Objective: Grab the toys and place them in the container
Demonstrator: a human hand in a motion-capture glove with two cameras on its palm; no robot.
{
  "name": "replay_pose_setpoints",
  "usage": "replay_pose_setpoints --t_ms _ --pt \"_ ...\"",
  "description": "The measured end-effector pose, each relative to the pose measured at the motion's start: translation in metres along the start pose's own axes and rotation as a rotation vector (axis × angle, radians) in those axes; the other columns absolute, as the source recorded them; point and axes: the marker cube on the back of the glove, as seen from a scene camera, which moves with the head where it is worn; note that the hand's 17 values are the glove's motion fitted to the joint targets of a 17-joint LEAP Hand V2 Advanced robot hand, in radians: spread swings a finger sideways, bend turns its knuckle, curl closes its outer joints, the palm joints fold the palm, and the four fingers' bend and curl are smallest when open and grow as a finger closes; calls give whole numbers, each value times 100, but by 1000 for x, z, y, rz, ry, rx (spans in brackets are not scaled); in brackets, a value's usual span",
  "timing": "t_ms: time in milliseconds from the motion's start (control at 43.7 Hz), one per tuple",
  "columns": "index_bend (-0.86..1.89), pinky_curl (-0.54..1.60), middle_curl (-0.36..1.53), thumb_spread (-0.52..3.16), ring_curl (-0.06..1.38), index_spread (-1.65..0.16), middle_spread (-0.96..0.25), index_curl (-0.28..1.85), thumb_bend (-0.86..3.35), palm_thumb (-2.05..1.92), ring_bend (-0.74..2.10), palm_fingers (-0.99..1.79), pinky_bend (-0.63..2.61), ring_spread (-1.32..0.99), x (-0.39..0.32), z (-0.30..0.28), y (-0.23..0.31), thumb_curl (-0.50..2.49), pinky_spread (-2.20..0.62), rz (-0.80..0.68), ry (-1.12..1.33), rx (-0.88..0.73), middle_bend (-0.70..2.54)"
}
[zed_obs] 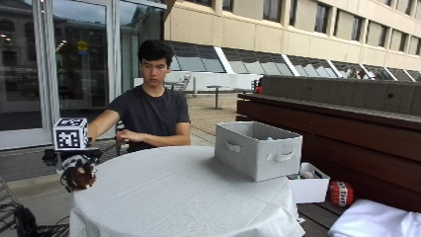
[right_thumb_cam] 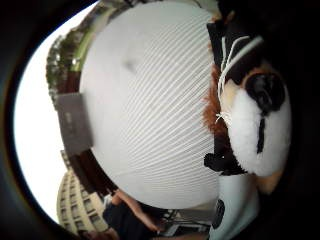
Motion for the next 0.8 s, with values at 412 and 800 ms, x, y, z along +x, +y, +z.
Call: replay_pose_setpoints --t_ms 412,800 --pt "83 26 33 84 53 -26 -52 42 34 78 101 122 86 -53 -5 -29 -3 60 -46 52 54 82 43" --pt "41 33 40 63 53 -32 -50 37 26 77 109 102 94 -45 -132 -168 -4 71 -45 -9 90 149 42"
